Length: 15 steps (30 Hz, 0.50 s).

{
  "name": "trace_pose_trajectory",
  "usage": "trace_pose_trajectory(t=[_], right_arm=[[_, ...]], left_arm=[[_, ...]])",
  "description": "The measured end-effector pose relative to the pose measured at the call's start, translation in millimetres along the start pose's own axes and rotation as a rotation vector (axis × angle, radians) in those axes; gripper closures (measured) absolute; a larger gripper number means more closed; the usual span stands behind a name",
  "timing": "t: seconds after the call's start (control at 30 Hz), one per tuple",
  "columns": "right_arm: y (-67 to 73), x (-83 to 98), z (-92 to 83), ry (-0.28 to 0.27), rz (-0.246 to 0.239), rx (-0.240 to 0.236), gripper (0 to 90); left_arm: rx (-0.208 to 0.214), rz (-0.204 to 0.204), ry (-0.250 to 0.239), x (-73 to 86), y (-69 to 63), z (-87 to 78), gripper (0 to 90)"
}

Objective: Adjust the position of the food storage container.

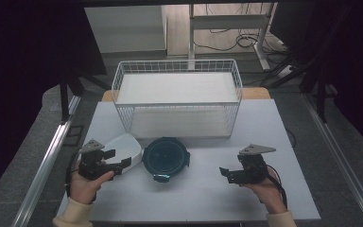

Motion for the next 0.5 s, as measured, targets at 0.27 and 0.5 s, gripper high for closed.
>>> trace_pose_trajectory(t=[0.27, 0.5], right_arm=[[-3.0, 0.1, -2.1, 0.003, 0.003, 0.010, 13.6], [3.4, -5.1, -4.5, -0.008, -0.019, 0.007, 14.3]], left_arm=[[-0.006, -0.004, 0.005, 2.7, 1.5, 1.3, 24.1], [0.000, -0.007, -0.008, 0.2, -3.5, -4.6, 25.0]])
Point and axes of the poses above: each handheld gripper's, and its own axes: z roughly forward along the jaws, x roughly out of its underside, y roughly to its left, the point moved 10 cm from there along z, roughly forward along the jaws, and after that the axes turned 12 degrees about -y, right-handed, at the moved point
